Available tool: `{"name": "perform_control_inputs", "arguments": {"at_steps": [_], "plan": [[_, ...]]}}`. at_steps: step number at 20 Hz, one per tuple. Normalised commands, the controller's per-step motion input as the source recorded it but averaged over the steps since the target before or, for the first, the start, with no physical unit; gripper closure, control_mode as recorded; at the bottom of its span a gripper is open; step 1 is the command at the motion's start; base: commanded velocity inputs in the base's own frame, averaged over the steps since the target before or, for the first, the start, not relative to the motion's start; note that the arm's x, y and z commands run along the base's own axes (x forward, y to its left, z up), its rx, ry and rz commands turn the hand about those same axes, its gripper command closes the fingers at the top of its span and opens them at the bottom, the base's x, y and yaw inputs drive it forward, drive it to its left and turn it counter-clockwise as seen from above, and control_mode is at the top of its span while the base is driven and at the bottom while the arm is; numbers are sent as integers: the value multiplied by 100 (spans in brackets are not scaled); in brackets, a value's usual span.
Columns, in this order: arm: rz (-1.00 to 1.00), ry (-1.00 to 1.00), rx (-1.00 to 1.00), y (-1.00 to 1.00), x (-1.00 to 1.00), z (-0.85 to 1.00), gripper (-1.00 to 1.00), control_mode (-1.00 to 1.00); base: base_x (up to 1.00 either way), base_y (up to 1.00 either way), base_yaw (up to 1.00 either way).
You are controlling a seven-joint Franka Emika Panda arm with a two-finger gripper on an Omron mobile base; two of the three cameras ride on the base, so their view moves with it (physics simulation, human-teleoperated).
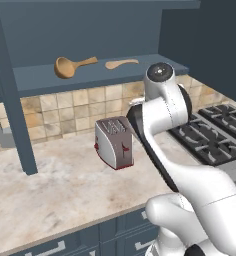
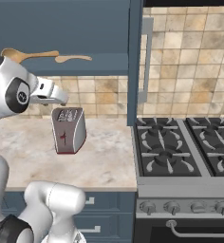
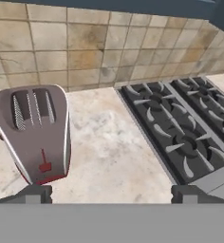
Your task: Organize the utensils by type. Pick up the wooden spoons from the counter and place them in the open cabinet. Then pick up the metallic utensils from the counter and place them in the open drawer.
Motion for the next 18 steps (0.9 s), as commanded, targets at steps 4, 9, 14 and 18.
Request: {"name": "perform_control_inputs", "arguments": {"at_steps": [4, 9, 14, 18], "plan": [[0, 14, 0, 0, -26, -40, -100, -100, 0, 0, 0], [0, 6, 0, 0, -4, -8, -100, -100, 0, 0, 0], [0, 0, 0, 0, 0, 0, -100, 100, -24, -4, -1], [0, 0, 0, 0, 0, 0, -100, 100, -73, -22, -9]]}}
